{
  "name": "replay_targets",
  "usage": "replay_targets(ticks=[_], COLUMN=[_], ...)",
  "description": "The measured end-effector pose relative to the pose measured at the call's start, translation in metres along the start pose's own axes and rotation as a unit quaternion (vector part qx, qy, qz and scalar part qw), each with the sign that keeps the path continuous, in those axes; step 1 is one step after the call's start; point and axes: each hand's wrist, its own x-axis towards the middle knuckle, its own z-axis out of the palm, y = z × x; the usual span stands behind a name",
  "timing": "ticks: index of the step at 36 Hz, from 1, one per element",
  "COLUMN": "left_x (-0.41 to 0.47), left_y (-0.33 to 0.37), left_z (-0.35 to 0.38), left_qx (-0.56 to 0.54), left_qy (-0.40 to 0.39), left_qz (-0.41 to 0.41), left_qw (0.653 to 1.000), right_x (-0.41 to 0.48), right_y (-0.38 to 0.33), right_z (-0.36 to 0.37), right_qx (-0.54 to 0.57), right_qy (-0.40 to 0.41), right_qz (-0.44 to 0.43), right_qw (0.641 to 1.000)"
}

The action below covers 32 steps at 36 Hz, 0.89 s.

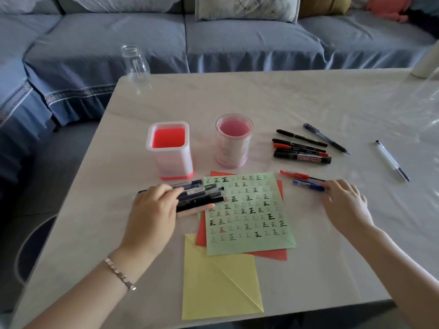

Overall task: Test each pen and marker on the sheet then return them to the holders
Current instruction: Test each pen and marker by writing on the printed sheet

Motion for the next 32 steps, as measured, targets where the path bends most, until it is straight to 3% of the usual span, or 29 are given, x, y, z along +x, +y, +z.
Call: replay_targets(ticks=[5,9,13,17,19,22,24,26,27,28,32], left_x=[0.000,0.000,0.001,-0.003,-0.005,-0.006,-0.007,-0.009,-0.010,-0.011,-0.012], left_y=[-0.023,-0.012,0.021,0.046,0.051,0.052,0.051,0.053,0.055,0.057,0.070], left_z=[0.007,0.007,-0.005,-0.007,-0.005,-0.010,-0.014,-0.016,-0.016,-0.016,-0.016], left_qx=[0.036,0.005,-0.106,-0.067,-0.072,-0.114,-0.144,-0.173,-0.195,-0.223,-0.267], left_qy=[0.000,0.002,-0.035,-0.066,-0.067,-0.081,-0.096,-0.099,-0.102,-0.104,-0.142], left_qz=[-0.006,-0.005,0.098,0.251,0.259,0.218,0.186,0.164,0.153,0.139,0.144], left_qw=[0.999,1.000,0.989,0.963,0.961,0.966,0.967,0.966,0.963,0.959,0.942], right_x=[-0.002,-0.028,-0.059,-0.084,-0.089,-0.090,-0.088,-0.086,-0.086,-0.087,-0.098], right_y=[-0.010,-0.041,-0.083,-0.118,-0.125,-0.123,-0.119,-0.117,-0.118,-0.122,-0.144], right_z=[0.002,-0.010,-0.031,-0.050,-0.057,-0.069,-0.074,-0.071,-0.067,-0.064,-0.043], right_qx=[-0.016,0.087,0.234,0.299,0.343,0.445,0.553,0.672,0.703,0.707,0.565], right_qy=[-0.007,-0.018,-0.103,-0.199,-0.232,-0.321,-0.350,-0.320,-0.288,-0.258,-0.200], right_qz=[-0.037,-0.076,-0.142,-0.183,-0.171,-0.136,-0.121,-0.089,-0.069,-0.050,-0.030], right_qw=[0.999,0.993,0.956,0.915,0.894,0.825,0.747,0.662,0.646,0.657,0.800])
